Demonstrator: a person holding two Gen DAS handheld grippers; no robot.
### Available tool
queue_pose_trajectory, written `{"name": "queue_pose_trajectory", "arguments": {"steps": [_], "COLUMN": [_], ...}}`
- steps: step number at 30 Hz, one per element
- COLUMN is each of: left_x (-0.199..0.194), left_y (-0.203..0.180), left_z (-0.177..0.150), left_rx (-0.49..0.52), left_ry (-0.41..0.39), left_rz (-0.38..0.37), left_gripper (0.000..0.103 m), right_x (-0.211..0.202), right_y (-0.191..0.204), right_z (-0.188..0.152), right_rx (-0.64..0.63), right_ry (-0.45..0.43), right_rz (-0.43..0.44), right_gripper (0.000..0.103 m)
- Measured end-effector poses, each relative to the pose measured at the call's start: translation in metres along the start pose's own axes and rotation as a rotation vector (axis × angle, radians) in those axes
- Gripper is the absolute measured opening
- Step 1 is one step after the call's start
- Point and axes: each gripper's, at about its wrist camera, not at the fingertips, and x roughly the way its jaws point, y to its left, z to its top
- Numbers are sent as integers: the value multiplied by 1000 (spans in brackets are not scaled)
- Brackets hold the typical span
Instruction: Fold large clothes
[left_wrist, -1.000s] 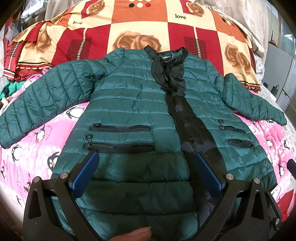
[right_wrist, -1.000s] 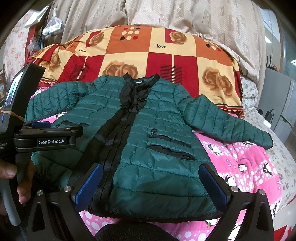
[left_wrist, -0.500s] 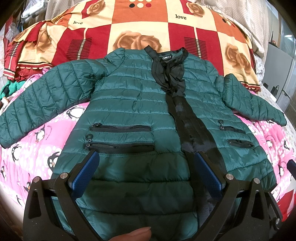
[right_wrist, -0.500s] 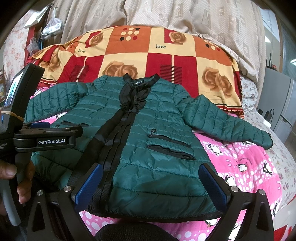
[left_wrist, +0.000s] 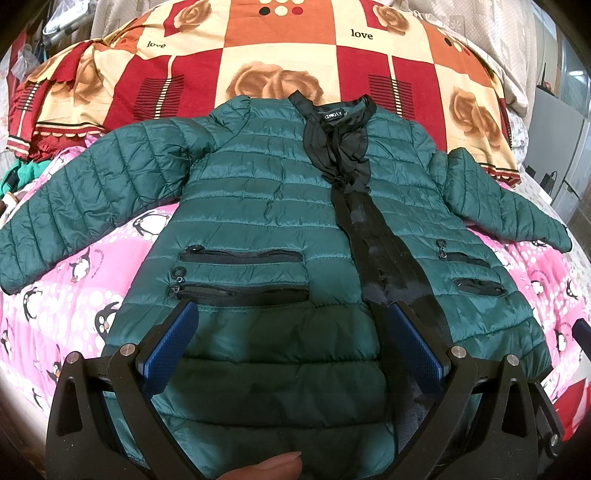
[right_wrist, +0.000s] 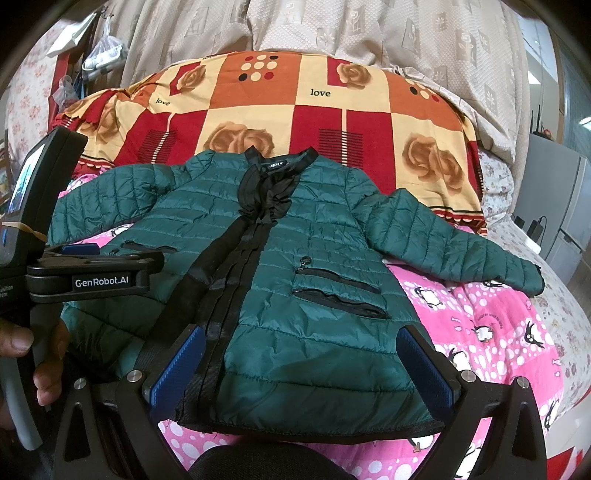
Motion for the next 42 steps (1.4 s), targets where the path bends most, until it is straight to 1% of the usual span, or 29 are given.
{"name": "queue_pose_trajectory", "arguments": {"steps": [16, 22, 26, 28, 29, 31, 33, 36, 38, 39, 42], "left_x": [0, -2, -17, -20, -18, -23, -23, -20, -15, -11, 5], "left_y": [0, -2, -7, -8, -12, -14, -12, -2, 6, 10, 20], "left_z": [0, 1, 4, 1, -1, 1, 0, 3, 9, 12, 27], "left_rx": [-1, -19, -40, -44, -34, -6, 7, -36, -64, -88, -138], "left_ry": [1, 10, -16, -23, -16, -40, -43, -22, -9, 4, 36], "left_rz": [-2, -9, -39, -49, -32, 6, 15, 6, -13, -14, 20], "left_gripper": [102, 102, 102, 102, 102, 102, 102, 102, 102, 102, 102], "right_x": [1, 1, 1, 3, 2, 1, -3, -2, 3, 7, 22], "right_y": [0, -2, -7, -7, -8, -8, -9, -10, -10, -11, -14], "right_z": [1, 0, -1, -7, -7, -8, -6, -1, 9, 16, 40], "right_rx": [0, 9, 35, 47, 50, 51, 52, 53, 44, 51, 96], "right_ry": [2, 9, 11, 14, 16, 17, 10, 32, 46, 40, 15], "right_rz": [1, 11, 17, 21, 22, 19, 7, -9, 12, 19, 29], "right_gripper": [102, 102, 102, 102, 102, 102, 102, 102, 102, 102, 102]}}
